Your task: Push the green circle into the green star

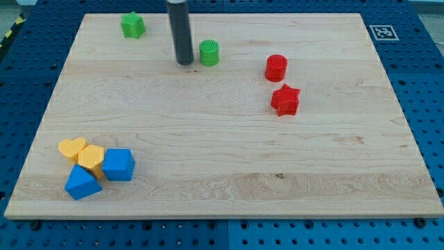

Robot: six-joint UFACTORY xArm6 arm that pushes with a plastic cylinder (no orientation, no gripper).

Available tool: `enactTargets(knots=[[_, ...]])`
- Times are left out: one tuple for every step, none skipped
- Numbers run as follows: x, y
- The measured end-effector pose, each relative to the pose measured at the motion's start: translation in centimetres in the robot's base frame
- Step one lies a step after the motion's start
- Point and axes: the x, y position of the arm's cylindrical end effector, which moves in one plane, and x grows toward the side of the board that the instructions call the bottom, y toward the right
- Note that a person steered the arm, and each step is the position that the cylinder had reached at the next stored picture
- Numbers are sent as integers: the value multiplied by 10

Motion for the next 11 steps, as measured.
enactTargets(knots=[[22,58],[22,71],[6,71],[-9,70],[-22,54],[-30,40],[-30,26],[-30,-1],[-30,-32],[-34,-51],[-37,-75]])
